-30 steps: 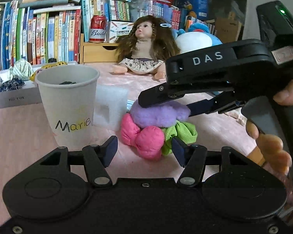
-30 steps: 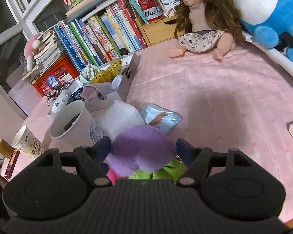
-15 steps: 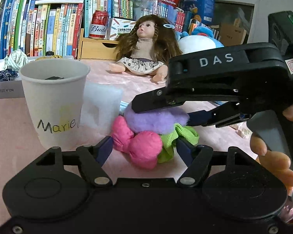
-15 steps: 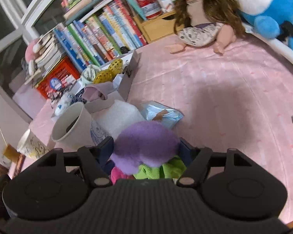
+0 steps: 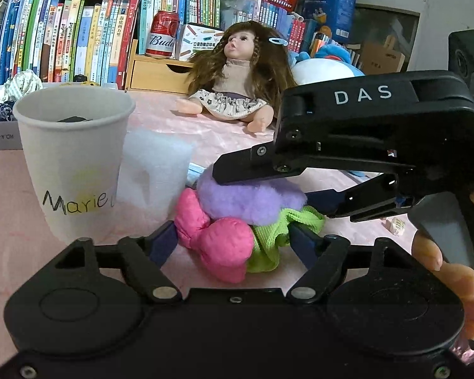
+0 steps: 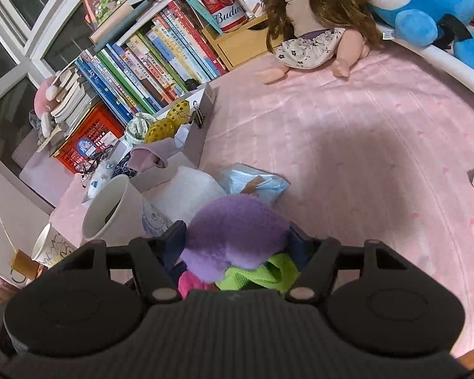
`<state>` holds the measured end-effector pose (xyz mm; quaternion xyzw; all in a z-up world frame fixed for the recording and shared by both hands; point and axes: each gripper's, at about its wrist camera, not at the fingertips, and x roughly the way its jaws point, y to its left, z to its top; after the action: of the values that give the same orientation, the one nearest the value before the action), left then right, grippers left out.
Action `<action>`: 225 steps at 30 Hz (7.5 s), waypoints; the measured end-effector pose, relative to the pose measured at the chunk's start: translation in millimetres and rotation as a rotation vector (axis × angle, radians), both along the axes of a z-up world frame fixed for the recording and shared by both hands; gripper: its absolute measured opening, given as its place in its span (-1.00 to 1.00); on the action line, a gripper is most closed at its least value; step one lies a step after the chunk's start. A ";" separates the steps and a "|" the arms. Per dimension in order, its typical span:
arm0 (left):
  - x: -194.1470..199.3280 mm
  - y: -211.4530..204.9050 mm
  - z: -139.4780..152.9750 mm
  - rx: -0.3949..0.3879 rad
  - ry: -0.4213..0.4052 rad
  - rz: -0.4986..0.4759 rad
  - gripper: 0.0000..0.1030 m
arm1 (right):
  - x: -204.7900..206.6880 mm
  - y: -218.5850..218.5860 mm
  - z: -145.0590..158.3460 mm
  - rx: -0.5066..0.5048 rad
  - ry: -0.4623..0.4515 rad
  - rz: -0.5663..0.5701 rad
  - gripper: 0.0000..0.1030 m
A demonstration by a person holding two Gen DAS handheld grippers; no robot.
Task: Organize soft objects
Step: 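Grasp the pink and green cloths with left tool while right tool lifts the purple plush, then carry the pink and green cloths with left tool while right tool carries the purple plush over the tray, then lower the cloths into the tray and open left tool while right tool releases the purple plush, then withdraw both tools up and away from the silver tray, then close left tool on the white foam block while right tool grasps the blue packet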
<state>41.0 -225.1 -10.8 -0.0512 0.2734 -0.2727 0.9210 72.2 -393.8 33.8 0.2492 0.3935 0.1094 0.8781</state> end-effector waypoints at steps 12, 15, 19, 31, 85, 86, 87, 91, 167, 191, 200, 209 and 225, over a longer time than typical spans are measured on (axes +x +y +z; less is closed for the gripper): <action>-16.2 7.4 6.1 0.030 -0.045 0.004 -0.38 | -9.8 -11.3 12.4 0.051 -0.023 -0.059 0.21; -24.3 13.6 10.6 0.039 -0.059 -0.002 -0.38 | -12.8 -16.5 17.6 0.045 -0.038 -0.085 0.21; -33.1 26.1 16.8 0.033 -0.052 -0.003 -0.38 | -15.5 -23.4 21.3 0.050 -0.051 -0.115 0.21; -49.1 66.7 84.0 0.020 -0.167 -0.008 -0.37 | -15.3 -15.2 44.8 0.027 -0.108 -0.135 0.21; 226.3 242.6 135.1 0.225 0.173 0.390 -0.36 | 180.7 177.6 82.6 -0.311 -0.067 0.026 0.22; 229.5 242.1 134.4 0.231 0.176 0.390 -0.36 | 183.5 178.5 81.6 -0.321 -0.064 0.023 0.22; 232.8 241.7 133.9 0.236 0.181 0.388 -0.36 | 186.3 179.3 81.0 -0.330 -0.061 0.022 0.22; 245.1 243.6 131.7 0.252 0.210 0.372 -0.35 | 193.2 180.3 76.9 -0.397 -0.022 0.009 0.22; 149.5 179.5 162.9 0.309 0.092 0.152 0.45 | 127.8 147.0 111.8 -0.312 -0.097 0.151 0.66; -44.0 136.7 115.2 0.187 -0.228 0.051 0.30 | 44.9 61.5 92.1 -0.223 -0.078 0.037 0.68; -92.4 87.2 73.2 0.212 -0.251 0.006 -0.30 | 48.8 32.0 53.7 -0.207 0.052 -0.015 0.28; -74.3 31.4 23.8 0.079 -0.165 0.179 -0.35 | 103.0 34.8 26.8 -0.237 0.135 0.009 0.14; -14.6 -24.4 -0.5 0.047 -0.151 0.434 -0.34 | 127.0 35.3 0.0 -0.328 0.222 0.208 0.06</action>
<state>26.4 -249.4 -11.3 -0.0670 0.1927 -0.0650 0.9768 199.2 -358.5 33.7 0.0718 0.5240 0.1058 0.8421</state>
